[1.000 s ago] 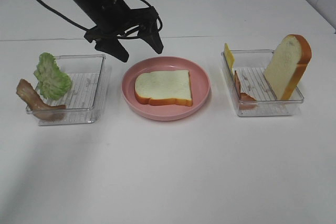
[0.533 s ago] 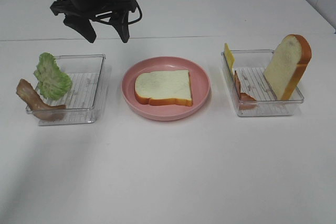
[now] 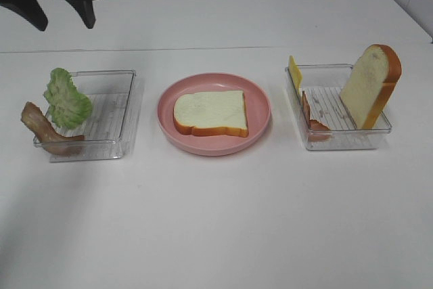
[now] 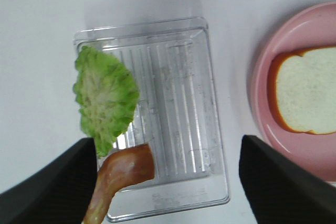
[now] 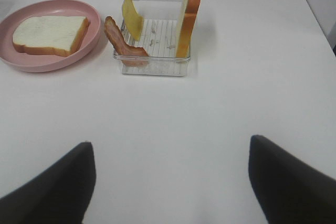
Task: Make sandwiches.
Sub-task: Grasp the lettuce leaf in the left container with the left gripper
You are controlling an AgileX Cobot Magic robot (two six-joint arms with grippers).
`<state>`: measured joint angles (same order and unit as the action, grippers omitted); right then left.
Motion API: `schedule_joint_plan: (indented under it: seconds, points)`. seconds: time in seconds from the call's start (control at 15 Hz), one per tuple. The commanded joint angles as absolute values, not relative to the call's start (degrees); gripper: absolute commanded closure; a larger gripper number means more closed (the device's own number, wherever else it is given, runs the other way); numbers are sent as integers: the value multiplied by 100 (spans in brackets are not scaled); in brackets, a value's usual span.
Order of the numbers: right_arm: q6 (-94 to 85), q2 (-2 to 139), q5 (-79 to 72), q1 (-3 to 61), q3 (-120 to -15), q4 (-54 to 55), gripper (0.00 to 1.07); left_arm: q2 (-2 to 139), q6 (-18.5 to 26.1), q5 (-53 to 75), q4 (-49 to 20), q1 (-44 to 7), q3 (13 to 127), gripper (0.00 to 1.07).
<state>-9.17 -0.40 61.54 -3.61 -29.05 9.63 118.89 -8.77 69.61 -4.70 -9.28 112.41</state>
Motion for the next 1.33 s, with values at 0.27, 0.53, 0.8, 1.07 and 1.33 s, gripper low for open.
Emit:
schedule_joint_plan:
  seconds: [0.27, 0.53, 0.8, 1.07, 1.33]
  points:
    - [-951, -115, 6113, -395, -2899, 957, 31, 11912, -945, 7385, 40, -510, 10823, 36]
    - [-951, -109, 6113, -395, -2899, 957, 31, 12393, -1094, 7139, 407, -510, 10823, 36]
    - [-951, -109, 6113, -395, -2899, 957, 31, 12811, -1112, 6835, 115, -510, 10823, 36]
    - [-951, -109, 6113, -395, -2899, 957, 31, 12983, -1112, 6406, 92, -510, 10823, 48]
    - [-951, -109, 6113, -395, -2899, 957, 31, 13035, -1112, 6303, 57, -510, 10823, 49]
